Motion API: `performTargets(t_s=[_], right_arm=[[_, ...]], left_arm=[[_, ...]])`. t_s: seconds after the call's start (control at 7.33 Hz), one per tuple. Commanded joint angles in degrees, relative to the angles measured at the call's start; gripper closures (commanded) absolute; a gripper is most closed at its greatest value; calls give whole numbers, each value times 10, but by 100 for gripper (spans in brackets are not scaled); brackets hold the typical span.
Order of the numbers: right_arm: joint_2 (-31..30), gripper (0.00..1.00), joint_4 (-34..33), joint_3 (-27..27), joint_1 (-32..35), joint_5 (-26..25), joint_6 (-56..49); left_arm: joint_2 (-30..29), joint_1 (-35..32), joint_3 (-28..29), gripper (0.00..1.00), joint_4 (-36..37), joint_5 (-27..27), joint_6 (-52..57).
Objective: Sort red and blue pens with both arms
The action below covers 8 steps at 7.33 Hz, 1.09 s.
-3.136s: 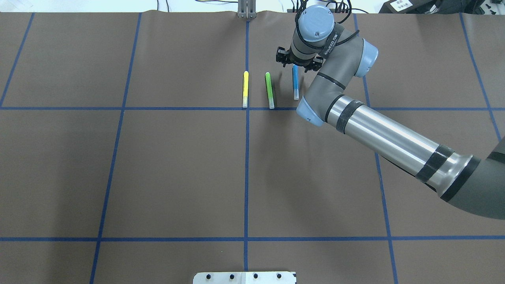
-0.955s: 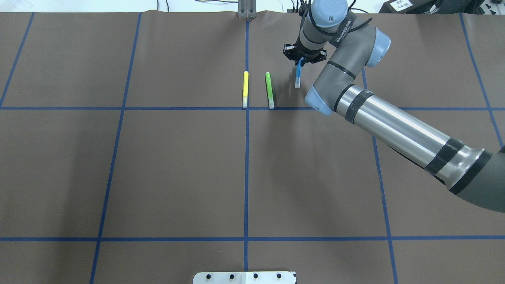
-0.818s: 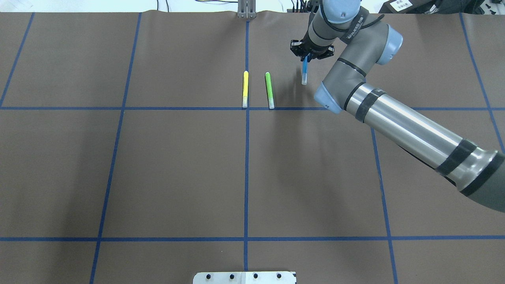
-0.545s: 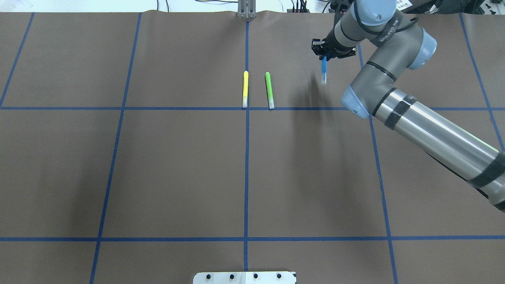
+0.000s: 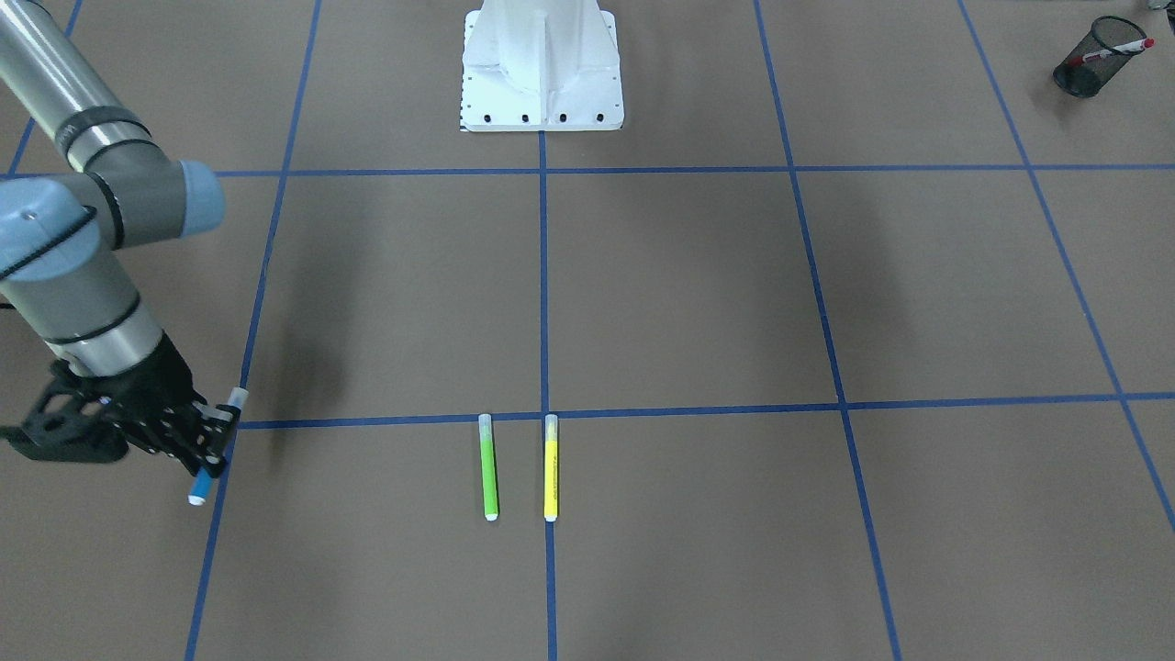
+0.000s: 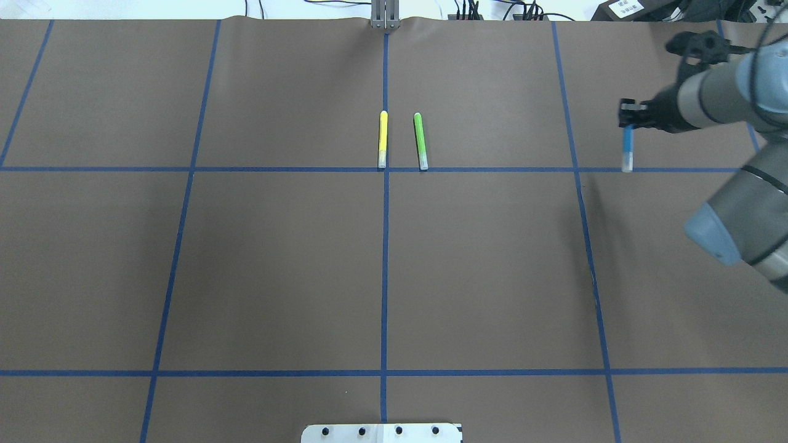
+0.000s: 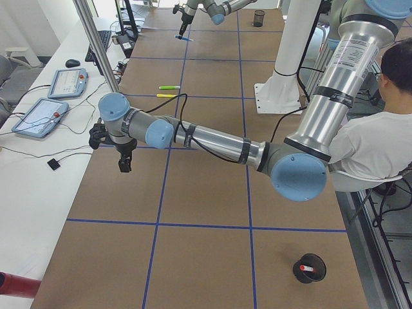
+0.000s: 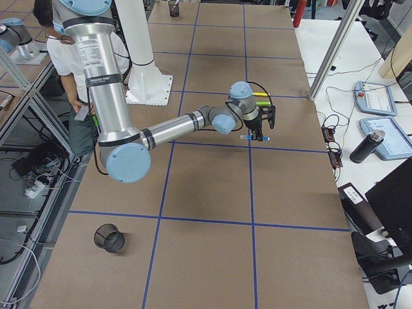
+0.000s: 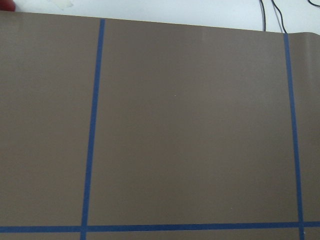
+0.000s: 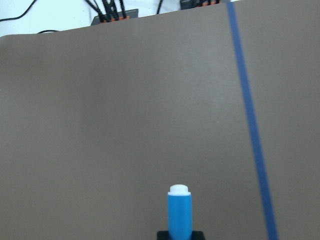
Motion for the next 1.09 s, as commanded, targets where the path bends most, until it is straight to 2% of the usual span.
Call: performTargets(t_s=[0.0,0.14,0.27,0.41,0.55,0.82,0.95], right_arm=[[-185,100,7,132,64,-16,-69],[-264,100,80,138,93,-17,-98],[-333,100,188,122,130,-8,-117],[-386,100,257,107,156,0,-131],[-419,100,344,67,191,3,-171],[-479,100,480,3,292,60,-248],[-499,100,485,-1,385,127,-312]], left_arm=[[-34,26,28,0,12,-3,-10],[-35,32,27,0,11,-3,-14],[-35,38,27,0,11,-4,-15],[-35,40,29,0,7,-3,-23],[-42,41,30,0,7,-3,-34],[-50,53,33,0,10,-3,-45],[-51,53,31,0,6,-3,-59]])
